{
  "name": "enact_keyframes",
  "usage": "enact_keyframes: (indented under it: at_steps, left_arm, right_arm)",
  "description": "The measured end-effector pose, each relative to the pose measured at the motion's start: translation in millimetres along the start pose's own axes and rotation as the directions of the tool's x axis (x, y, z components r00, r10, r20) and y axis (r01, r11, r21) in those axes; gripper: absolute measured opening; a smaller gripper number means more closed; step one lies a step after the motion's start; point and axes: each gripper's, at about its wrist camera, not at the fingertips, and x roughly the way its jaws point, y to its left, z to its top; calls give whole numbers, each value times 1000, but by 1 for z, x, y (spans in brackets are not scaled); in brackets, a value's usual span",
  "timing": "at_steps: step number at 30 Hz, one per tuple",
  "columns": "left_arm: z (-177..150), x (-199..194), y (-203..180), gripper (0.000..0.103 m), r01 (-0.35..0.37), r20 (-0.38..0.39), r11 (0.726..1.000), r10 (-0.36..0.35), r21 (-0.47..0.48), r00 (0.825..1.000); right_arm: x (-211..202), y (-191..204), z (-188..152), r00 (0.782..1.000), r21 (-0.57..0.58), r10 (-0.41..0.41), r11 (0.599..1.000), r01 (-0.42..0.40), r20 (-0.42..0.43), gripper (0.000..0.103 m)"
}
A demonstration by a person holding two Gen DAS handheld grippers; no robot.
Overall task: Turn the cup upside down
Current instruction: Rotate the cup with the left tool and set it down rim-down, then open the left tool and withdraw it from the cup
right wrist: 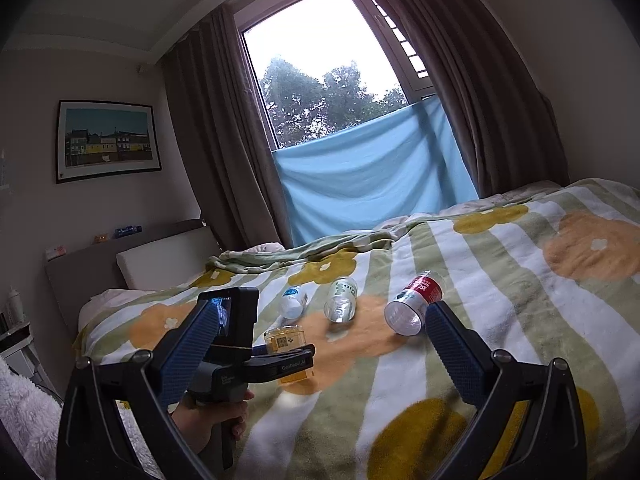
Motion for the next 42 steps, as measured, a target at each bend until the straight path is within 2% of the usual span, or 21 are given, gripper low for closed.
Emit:
enact_keyframes:
  at_steps: [5, 14, 17, 19, 20, 21, 22, 24, 30, 34, 38, 42]
  left_arm:
    - [-10, -8, -4, 61, 10, -6, 999, -9, 41, 1000]
    - [-20, -15, -6, 58, 53, -33, 998, -52, 37, 998]
    - [-22, -12, -9, 58, 43, -45, 997, -40, 61, 998]
    - [-24, -9, -11, 61, 41, -57, 996, -36, 74, 998]
    - [-24, -9, -12, 73, 43, -63, 996, -38, 77, 997]
    - [-25, -9, -12, 94, 41, -62, 996, -37, 78, 997]
    - [-26, -11, -12, 102, 36, -46, 996, -32, 78, 998]
    - [-26, -19, -11, 103, 40, -6, 996, -40, 77, 999]
    - [-24, -23, -12, 103, 45, -11, 994, -44, 99, 999]
    - [-24, -36, -7, 103, 62, 0, 995, -62, 81, 998]
    - [-23, -68, 7, 103, 96, 35, 994, -98, 52, 995]
    - [-15, -120, 28, 103, 113, 117, 993, -117, 40, 986]
  right_arm:
    - [9, 4, -6, 999, -23, -6, 1000, 5, -34, 103]
    - [17, 5, -13, 998, -21, 6, 1000, -7, -62, 103]
    - [19, 5, -14, 998, -17, 7, 1000, -8, -67, 103]
    - [20, 5, -14, 997, -18, 7, 1000, -9, -74, 103]
    - [21, 5, -14, 997, -20, 8, 1000, -9, -77, 103]
    - [21, 6, -15, 997, -21, 7, 1000, -8, -80, 103]
    - [22, 6, -15, 997, -21, 6, 1000, -8, -83, 103]
    - [23, 5, -16, 996, -22, 4, 1000, -6, -87, 103]
    - [27, 9, -17, 995, -29, 0, 1000, -2, -96, 103]
    - [27, 17, -14, 995, -61, -19, 998, 13, -96, 103]
    - [22, 25, -3, 996, -64, -48, 997, 43, -76, 103]
    - [16, 43, 13, 996, -104, -79, 992, 73, -51, 103]
